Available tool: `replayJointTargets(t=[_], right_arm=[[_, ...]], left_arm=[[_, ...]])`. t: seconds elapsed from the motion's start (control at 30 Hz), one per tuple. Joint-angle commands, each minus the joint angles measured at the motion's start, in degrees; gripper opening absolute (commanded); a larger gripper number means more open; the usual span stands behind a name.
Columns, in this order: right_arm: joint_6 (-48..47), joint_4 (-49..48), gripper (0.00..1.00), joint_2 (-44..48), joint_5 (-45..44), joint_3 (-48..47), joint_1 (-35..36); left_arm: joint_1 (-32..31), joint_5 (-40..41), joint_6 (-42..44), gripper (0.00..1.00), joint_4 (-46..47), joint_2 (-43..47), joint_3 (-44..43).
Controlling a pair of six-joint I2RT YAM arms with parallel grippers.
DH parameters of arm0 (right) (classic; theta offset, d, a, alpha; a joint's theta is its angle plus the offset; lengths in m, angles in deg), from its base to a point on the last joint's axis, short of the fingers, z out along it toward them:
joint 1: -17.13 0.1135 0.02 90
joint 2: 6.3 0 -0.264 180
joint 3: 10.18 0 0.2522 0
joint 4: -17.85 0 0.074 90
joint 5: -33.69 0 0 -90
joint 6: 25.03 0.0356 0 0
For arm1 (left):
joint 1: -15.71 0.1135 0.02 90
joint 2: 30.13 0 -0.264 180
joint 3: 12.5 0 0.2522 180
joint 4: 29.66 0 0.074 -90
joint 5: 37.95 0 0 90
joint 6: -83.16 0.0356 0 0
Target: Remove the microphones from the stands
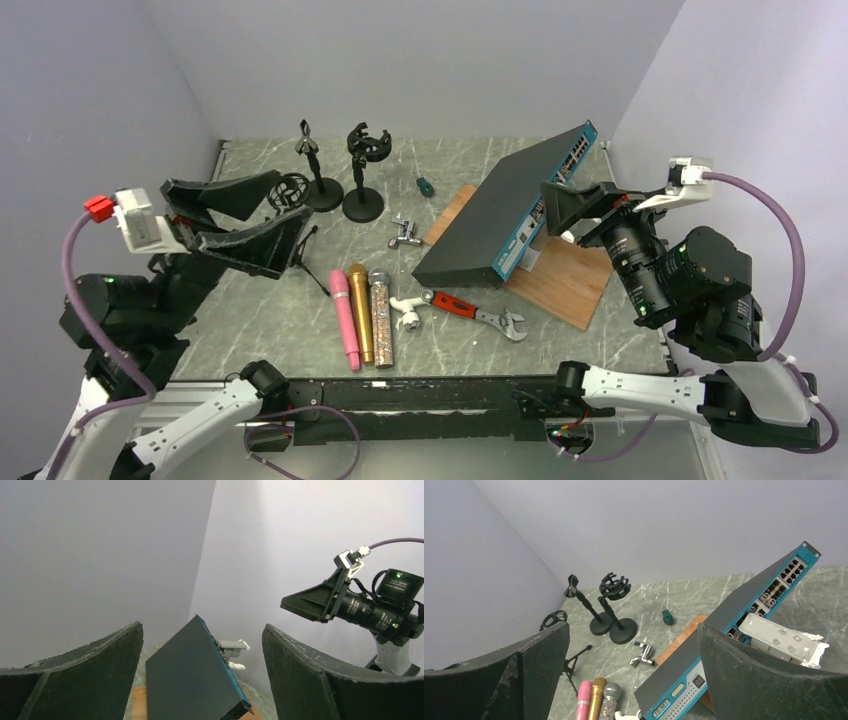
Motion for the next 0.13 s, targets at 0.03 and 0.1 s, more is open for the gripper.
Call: replayJointTargets(t=[0.03, 0.1], right_arm=[[-3.9, -3.7, 1.0, 1.9, 2.5, 0.0, 0.2], [-3.6, 0.0, 1.0, -0.4, 1.7, -3.9, 0.2]], left_arm=[[-0.2, 5.5, 2.6, 0.91, -3.3, 2.1, -3.5], [-0.2, 8.1, 2.7, 0.91, -3.8, 2.6, -3.7]])
